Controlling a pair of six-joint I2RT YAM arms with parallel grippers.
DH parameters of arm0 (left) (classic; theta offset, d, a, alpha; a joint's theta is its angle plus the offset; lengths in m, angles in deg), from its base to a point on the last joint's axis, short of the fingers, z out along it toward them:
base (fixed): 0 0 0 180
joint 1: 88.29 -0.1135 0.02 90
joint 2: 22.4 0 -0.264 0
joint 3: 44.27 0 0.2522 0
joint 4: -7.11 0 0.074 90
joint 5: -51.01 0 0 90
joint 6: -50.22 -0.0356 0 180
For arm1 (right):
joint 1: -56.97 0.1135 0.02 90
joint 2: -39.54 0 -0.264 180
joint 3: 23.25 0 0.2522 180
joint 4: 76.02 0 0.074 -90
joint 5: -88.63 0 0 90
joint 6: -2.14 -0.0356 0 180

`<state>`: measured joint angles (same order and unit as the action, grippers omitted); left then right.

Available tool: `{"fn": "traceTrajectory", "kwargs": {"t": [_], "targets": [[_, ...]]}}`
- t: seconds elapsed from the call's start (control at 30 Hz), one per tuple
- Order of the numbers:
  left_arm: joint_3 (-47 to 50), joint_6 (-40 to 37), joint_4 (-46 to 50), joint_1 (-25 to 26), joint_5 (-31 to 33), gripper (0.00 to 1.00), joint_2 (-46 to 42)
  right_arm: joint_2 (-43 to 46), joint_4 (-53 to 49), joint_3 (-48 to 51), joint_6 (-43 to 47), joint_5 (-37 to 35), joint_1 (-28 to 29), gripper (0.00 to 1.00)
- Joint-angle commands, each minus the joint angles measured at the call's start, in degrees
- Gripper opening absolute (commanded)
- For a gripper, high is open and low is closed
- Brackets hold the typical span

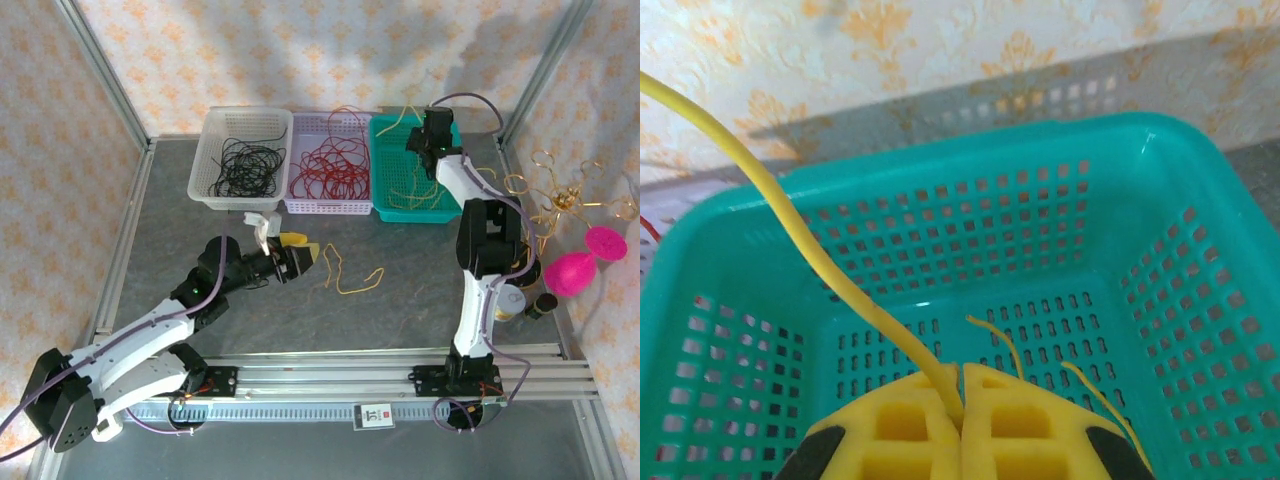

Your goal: Untangle the cables

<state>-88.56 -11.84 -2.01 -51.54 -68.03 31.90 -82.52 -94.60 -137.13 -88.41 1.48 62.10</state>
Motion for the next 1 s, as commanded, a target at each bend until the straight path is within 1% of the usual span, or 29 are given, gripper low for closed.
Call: {"fn": "traceTrajectory", "kwargs": {"t": [0.0, 0.03, 0.13, 0.2, 0.23, 0.33, 0.37, 0.43, 0.5, 0.6, 0.73, 0.83, 0.97], "targets": [[-0.8, -2.1, -0.2, 0.2, 0.8, 0.57, 1.1, -2.1, -0.8, -0.2, 1.5, -0.7, -0.6, 0.0], [-1.0, -2.4, -0.2, 0.2, 0.8, 0.57, 1.6, -3.3, -1.5, -1.2, 1.5, -0.9, -0.8, 0.0], [-1.7, -2.7, -0.2, 0.2, 0.4, 0.57, 3.0, -7.3, -3.5, -5.0, 1.7, -2.1, -1.0, 0.07], [-2.0, -2.7, -0.4, 0.2, 0.2, 0.57, 3.6, -9.9, -4.7, -7.7, 1.7, -3.2, -1.1, 0.09], [-2.0, -2.6, -0.7, 0.1, 0.2, 0.57, 3.8, -11.1, -5.3, -9.2, 1.7, -3.3, -1.2, 0.12], [-1.8, -2.3, -1.2, 0.1, 0.1, 0.57, 4.0, -13.6, -7.5, -13.2, 1.9, -3.4, -1.3, 0.33], [-1.7, -2.2, -1.4, 0.1, 0.1, 0.57, 4.0, -13.7, -8.0, -14.4, 2.0, -2.8, -1.3, 0.38], [-1.4, -2.1, -1.6, 0.1, 0.2, 0.57, 4.0, -13.3, -9.5, -16.2, 2.0, -2.2, -1.3, 0.41], [-1.4, -2.1, -1.8, 0.0, 0.1, 0.57, 4.2, -11.1, -10.4, -16.4, 1.4, -1.6, -1.2, 0.42], [-1.2, -2.0, -2.2, 0.0, -0.2, 0.57, 4.3, -5.3, -11.1, -13.8, -0.1, -0.8, -0.7, 0.43], [0.0, -1.5, -4.1, -0.1, -0.6, 0.58, 3.7, 5.3, -9.7, -4.4, -2.1, -5.5, 0.7, 0.45], [1.3, -1.2, -5.5, -0.1, -1.0, 0.58, 3.1, 12.2, -9.8, 3.8, -4.2, -9.8, 0.5, 0.47], [2.9, -1.1, -6.2, -0.1, -1.0, 0.58, 1.8, 17.9, -9.2, 13.3, -6.1, -13.5, -0.9, 0.5]]}}
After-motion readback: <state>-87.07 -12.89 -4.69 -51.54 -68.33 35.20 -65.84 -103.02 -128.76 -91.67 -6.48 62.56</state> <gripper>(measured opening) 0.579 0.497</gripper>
